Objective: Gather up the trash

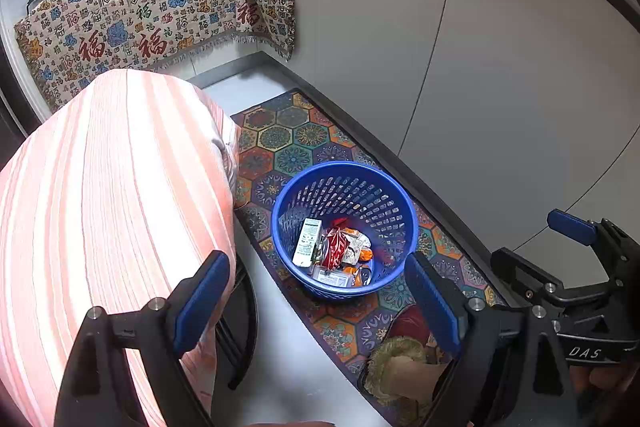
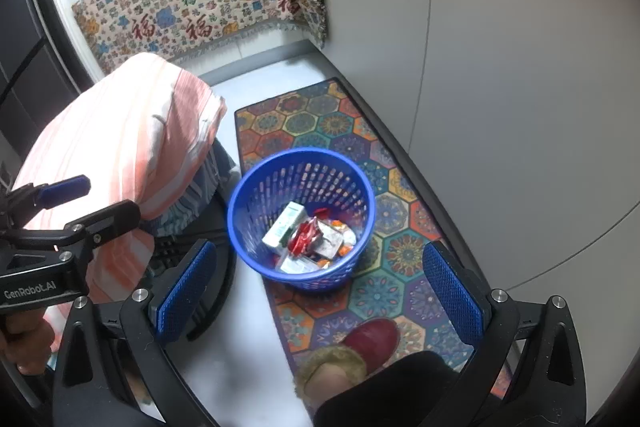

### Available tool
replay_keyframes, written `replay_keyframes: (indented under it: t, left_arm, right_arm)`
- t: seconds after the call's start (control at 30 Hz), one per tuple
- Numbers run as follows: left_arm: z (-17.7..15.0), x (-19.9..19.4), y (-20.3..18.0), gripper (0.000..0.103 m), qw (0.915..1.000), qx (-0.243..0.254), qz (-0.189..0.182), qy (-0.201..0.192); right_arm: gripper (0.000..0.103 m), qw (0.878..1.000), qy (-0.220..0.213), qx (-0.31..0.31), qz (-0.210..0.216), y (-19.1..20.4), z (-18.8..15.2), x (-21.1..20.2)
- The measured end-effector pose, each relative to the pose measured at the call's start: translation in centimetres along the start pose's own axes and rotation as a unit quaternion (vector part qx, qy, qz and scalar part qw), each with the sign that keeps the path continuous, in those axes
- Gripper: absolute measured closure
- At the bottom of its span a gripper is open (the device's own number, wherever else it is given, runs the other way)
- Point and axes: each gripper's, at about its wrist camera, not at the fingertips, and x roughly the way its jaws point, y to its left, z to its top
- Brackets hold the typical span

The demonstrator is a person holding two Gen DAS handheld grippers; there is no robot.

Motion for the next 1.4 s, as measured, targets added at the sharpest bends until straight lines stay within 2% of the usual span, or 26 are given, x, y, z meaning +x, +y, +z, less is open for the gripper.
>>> replay_keyframes:
  t: [1.4]
  left_arm:
    - [0.09, 0.46, 0.66, 0.012, 0.9999, -0.009, 0.007, 0.006]
  right_arm:
    - [0.000, 1.000, 0.009, -0.018, 0.000, 0.94, 0.00, 0.52]
